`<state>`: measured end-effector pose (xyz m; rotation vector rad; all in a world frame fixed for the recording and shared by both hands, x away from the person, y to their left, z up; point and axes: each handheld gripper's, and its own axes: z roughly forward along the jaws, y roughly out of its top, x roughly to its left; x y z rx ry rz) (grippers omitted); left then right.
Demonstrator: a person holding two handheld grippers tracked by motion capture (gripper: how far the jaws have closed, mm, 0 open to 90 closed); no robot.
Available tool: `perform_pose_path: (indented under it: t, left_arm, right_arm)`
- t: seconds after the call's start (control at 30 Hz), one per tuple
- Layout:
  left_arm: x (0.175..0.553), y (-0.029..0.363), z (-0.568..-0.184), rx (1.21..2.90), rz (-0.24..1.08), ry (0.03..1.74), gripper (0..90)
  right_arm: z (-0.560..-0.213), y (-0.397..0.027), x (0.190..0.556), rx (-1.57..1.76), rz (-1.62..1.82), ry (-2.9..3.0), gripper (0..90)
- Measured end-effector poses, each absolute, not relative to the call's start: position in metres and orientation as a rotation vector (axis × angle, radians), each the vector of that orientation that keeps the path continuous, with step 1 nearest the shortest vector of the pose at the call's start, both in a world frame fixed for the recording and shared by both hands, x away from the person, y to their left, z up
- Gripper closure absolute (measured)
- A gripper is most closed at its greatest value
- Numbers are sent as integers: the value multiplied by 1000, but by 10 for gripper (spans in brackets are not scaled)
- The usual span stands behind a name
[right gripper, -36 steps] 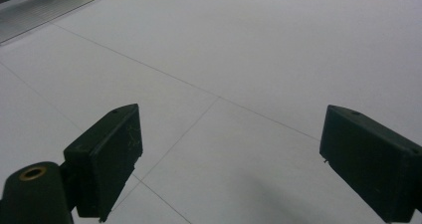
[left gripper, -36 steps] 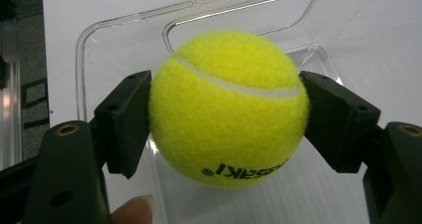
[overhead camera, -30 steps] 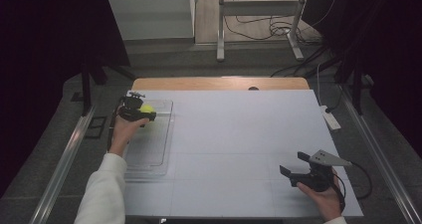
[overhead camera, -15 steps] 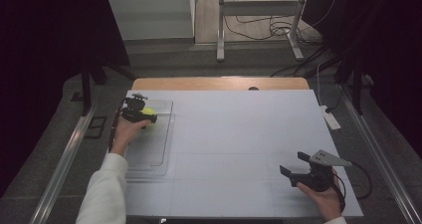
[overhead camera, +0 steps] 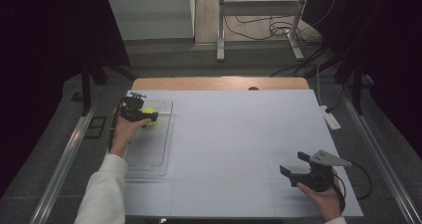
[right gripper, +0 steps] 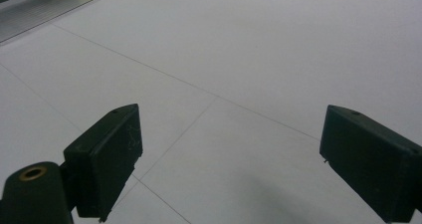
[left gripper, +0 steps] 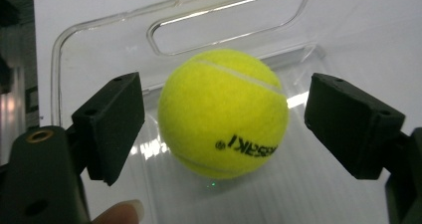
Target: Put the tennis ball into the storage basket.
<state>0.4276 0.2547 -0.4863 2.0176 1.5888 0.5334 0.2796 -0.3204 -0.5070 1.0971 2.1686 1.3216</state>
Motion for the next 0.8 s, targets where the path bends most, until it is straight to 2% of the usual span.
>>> perform_pose_path:
  t: [0.8]
  left_arm:
    - [398, 245, -462, 1910, 514, 1385, 141]
  right_arm:
    - [-506, -320, 279, 1095, 1322, 2168, 101]
